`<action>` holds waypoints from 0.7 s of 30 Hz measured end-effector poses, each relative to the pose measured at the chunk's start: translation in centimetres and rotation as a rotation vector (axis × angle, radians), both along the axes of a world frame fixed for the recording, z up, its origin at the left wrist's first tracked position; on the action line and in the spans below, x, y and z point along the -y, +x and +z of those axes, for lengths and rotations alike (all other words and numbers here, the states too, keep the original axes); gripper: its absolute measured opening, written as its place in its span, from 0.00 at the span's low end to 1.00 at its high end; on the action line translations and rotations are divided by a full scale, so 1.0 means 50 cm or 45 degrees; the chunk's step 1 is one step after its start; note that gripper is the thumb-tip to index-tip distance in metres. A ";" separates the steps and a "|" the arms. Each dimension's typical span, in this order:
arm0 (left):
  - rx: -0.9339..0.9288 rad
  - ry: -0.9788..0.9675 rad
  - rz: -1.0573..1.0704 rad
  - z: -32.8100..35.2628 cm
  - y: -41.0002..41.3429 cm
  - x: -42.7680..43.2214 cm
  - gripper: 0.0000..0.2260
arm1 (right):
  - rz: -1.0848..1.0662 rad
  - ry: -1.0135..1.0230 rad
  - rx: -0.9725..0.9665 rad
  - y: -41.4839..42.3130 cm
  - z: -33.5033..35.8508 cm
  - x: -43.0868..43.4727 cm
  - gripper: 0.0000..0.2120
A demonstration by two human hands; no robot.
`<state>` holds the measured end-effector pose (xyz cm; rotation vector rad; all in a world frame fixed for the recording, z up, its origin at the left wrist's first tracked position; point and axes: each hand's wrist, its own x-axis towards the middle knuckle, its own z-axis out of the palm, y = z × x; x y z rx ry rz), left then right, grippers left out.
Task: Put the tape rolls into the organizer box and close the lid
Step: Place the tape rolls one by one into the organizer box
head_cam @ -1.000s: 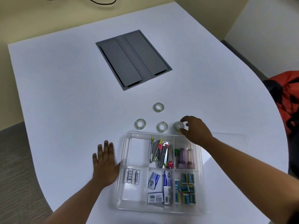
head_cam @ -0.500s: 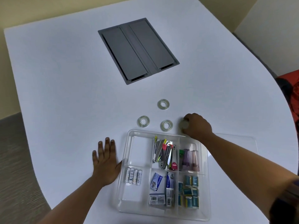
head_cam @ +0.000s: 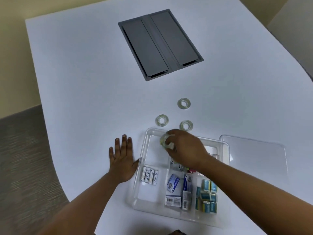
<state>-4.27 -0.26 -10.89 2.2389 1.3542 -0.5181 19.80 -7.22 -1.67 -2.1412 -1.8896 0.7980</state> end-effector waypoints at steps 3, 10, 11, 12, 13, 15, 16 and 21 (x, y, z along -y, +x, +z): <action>0.064 -0.029 0.060 -0.004 0.000 -0.005 0.34 | 0.170 -0.095 0.143 -0.039 -0.023 0.001 0.12; 0.099 -0.058 0.065 -0.006 -0.002 -0.007 0.33 | 0.408 -0.199 0.564 -0.083 -0.039 -0.009 0.09; 0.096 -0.057 0.063 -0.006 -0.001 -0.007 0.33 | 0.387 -0.223 0.579 -0.088 -0.038 -0.010 0.09; 0.092 -0.058 0.062 -0.006 -0.001 -0.006 0.33 | 0.372 -0.242 0.594 -0.094 -0.039 -0.010 0.10; 0.089 -0.060 0.061 -0.007 -0.001 -0.007 0.33 | 0.365 -0.267 0.605 -0.100 -0.041 -0.011 0.10; 0.079 -0.061 0.059 -0.010 -0.002 -0.007 0.33 | 0.360 -0.324 0.614 -0.109 -0.044 -0.011 0.10; 0.074 -0.062 0.056 -0.011 -0.002 -0.008 0.33 | 0.361 -0.337 0.613 -0.111 -0.044 -0.012 0.10; 0.062 -0.076 0.040 -0.015 -0.005 -0.011 0.33 | 0.303 -0.329 0.489 -0.090 -0.032 -0.021 0.15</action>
